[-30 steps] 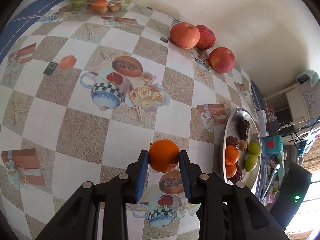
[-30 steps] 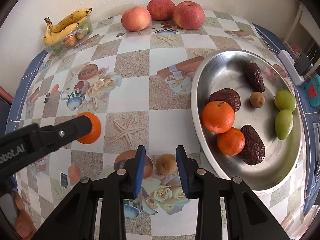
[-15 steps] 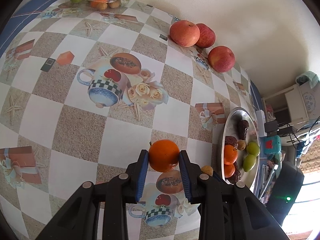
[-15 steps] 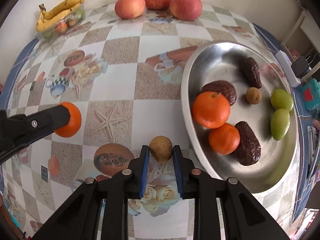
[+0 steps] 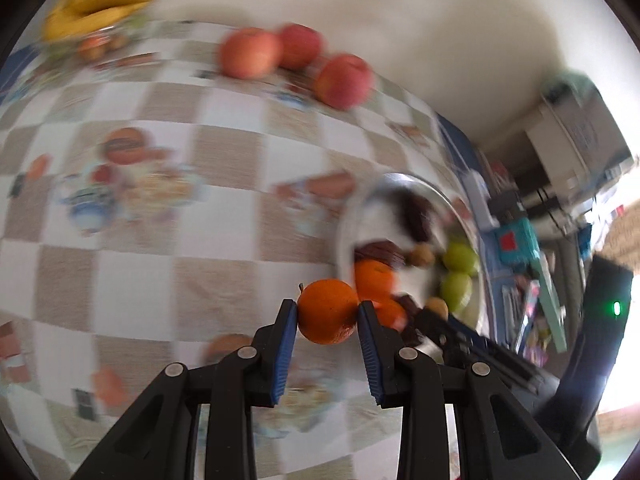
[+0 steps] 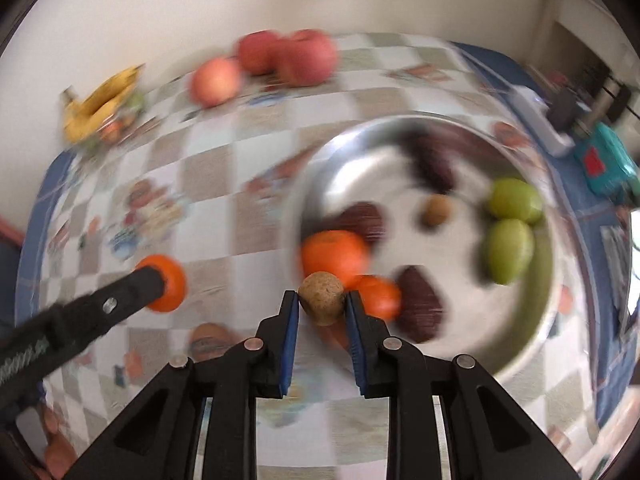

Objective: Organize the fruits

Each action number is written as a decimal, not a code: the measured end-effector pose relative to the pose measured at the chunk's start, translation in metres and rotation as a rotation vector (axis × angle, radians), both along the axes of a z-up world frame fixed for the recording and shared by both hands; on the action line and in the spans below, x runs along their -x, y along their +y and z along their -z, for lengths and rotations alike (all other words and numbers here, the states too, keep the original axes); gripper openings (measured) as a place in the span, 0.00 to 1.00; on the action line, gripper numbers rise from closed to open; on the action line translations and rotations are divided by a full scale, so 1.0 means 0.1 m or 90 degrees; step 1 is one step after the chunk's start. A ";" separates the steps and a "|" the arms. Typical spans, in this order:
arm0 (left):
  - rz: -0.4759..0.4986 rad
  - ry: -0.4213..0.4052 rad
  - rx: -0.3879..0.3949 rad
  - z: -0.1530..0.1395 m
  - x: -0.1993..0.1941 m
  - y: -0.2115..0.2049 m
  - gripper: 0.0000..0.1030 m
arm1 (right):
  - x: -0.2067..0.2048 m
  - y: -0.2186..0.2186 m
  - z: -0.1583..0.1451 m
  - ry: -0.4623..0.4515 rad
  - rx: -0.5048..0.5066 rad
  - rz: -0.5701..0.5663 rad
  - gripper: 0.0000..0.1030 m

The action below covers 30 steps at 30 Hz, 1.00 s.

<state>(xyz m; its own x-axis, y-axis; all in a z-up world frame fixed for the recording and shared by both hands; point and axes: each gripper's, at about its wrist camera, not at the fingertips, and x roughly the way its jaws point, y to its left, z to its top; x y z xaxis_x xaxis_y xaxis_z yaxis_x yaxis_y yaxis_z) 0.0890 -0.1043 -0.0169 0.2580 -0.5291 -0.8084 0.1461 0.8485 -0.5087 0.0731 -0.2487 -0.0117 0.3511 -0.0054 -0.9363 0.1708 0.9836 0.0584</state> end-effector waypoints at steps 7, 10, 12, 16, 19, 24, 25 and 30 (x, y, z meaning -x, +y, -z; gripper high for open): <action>0.077 -0.018 0.014 -0.04 0.07 -0.51 0.34 | 0.05 -0.63 -0.04 -0.004 -0.009 0.081 0.25; 0.057 -0.012 0.005 -0.02 0.04 -0.42 0.34 | 0.07 -0.75 -0.05 -0.002 -0.015 0.098 0.45; 0.030 -0.002 -0.003 0.01 0.03 -0.28 0.35 | 0.08 -0.77 -0.05 -0.001 -0.027 0.102 0.58; -0.045 0.003 -0.090 0.09 0.05 0.02 0.87 | 0.13 -0.69 -0.05 0.000 -0.024 0.084 0.59; -0.090 0.006 -0.157 0.16 0.11 0.29 0.92 | 0.16 -0.58 -0.03 0.002 -0.013 0.063 0.87; -0.136 -0.011 -0.240 0.15 0.29 0.64 1.00 | 0.26 -0.40 -0.04 -0.002 0.001 0.046 0.90; -0.138 -0.015 -0.242 0.14 0.33 0.67 1.00 | 0.28 -0.37 -0.05 0.000 0.002 0.043 0.91; -0.136 -0.041 -0.279 0.02 0.55 0.72 1.00 | 0.38 -0.20 -0.08 -0.004 0.005 0.017 0.91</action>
